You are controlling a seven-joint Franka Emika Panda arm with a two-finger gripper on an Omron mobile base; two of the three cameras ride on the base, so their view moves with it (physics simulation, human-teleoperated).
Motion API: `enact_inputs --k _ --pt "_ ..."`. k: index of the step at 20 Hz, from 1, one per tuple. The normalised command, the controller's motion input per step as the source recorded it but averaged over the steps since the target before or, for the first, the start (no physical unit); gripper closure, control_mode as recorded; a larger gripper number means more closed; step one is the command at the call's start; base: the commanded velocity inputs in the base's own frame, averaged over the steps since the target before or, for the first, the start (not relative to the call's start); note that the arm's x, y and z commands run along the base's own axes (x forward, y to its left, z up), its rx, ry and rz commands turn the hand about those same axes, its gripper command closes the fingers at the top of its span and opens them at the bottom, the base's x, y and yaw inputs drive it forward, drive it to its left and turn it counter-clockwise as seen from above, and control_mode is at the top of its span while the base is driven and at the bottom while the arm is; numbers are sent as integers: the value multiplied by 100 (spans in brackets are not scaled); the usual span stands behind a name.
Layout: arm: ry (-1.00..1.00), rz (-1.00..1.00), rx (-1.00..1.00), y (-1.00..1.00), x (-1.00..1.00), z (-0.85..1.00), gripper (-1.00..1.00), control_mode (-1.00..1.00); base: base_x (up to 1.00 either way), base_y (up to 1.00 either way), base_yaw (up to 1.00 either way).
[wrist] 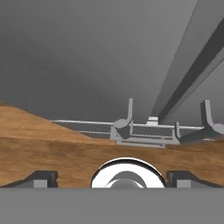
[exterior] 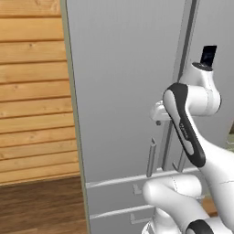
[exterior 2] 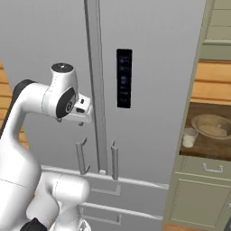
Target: Grab a lemon wedge from the fridge and one ice cube from the ice bowl, and put them in the glass of lemonade.
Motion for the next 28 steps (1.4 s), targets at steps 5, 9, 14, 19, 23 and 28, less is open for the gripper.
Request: enact_inputs --k 5,9,14,19,23,28 --pt "0 0 0 0 0 0 -100 100 -13 -100 8" --pt "0 0 0 0 0 0 -100 100 -18 -100 9" --pt "0 0 0 0 0 0 -100 100 -9 -100 6" --pt "0 0 0 0 0 0 -100 100 11 -100 11" --pt "0 0 0 0 0 0 -100 100 60 -98 2" --pt "0 0 0 0 0 0 -100 100 82 -64 -3"
